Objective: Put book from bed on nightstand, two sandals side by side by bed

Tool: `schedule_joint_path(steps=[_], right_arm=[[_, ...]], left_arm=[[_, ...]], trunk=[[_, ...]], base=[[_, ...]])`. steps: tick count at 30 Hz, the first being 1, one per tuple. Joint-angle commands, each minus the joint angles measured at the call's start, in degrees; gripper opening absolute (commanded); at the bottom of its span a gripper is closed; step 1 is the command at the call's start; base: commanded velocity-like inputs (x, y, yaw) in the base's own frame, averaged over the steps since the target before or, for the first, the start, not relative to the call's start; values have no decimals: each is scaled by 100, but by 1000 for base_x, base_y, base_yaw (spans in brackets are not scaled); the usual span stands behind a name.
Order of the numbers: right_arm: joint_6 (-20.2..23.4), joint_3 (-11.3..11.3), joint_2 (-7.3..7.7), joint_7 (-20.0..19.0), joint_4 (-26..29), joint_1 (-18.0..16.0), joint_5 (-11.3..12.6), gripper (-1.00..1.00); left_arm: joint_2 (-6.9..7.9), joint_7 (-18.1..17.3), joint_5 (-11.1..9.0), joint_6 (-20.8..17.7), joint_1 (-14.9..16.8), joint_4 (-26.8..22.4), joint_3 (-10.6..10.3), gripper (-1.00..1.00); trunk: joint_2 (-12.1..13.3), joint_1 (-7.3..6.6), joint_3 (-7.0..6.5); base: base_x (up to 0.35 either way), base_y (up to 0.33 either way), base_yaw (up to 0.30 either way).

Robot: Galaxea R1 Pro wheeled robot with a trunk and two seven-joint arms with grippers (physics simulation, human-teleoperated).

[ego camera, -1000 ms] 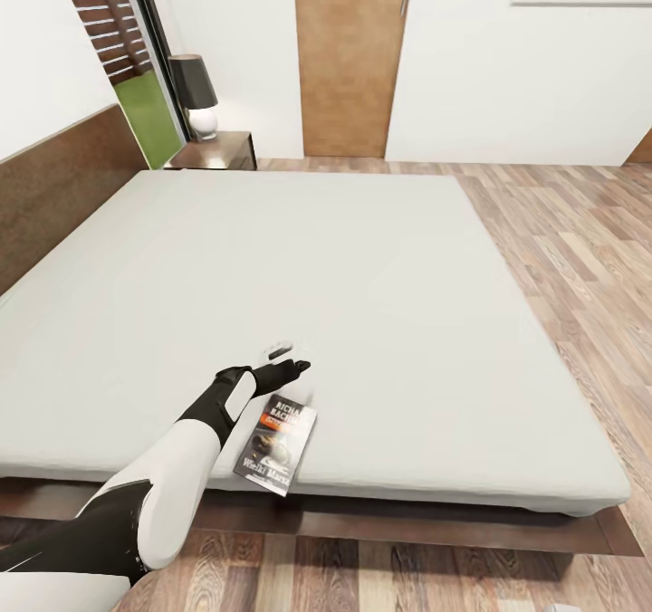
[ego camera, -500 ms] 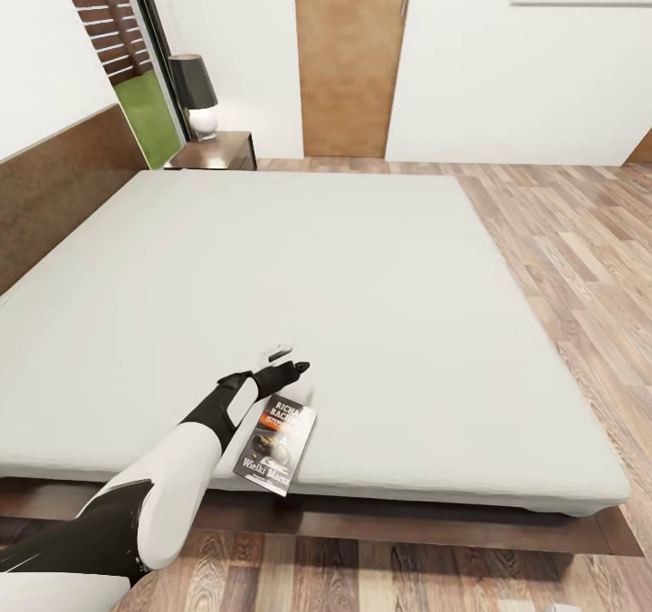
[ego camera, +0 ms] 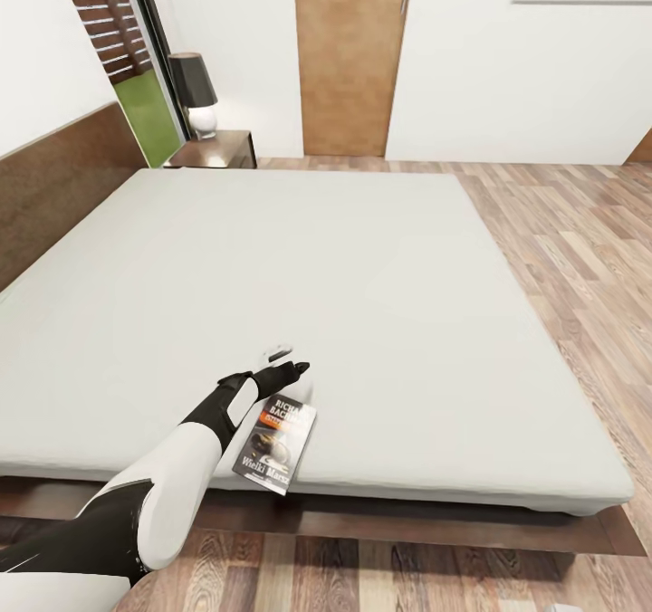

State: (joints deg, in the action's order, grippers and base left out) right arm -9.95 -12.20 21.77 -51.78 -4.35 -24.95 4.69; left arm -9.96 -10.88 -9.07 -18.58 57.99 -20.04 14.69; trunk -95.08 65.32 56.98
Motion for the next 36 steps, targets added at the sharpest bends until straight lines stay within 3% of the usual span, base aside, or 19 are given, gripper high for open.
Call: schedule_joint_path(steps=[1,10,14,36], right_arm=[[-24,18,2,-23,-25,-10,49,100],[-24,17,2,-23,-29,-10,49,100],[-24,17,2,-23,-25,-10,49,100],[-24,16,2,-22,-27,-10,49,100]], left_arm=[[-4,-10,-37,-49,2,-9,34,100],[-4,-10,-37,-44,2,-9,34,100],[-4,-10,-35,-49,2,-9,34,100],[-4,-10,-33,-41,2,-10,34,100]], trunk=[[-44,22,22],[-84,44,40],[-244,132,112],[-244,132,112]], base=[[0,0,0],[0,0,0],[0,0,0],[-64,0,0]])
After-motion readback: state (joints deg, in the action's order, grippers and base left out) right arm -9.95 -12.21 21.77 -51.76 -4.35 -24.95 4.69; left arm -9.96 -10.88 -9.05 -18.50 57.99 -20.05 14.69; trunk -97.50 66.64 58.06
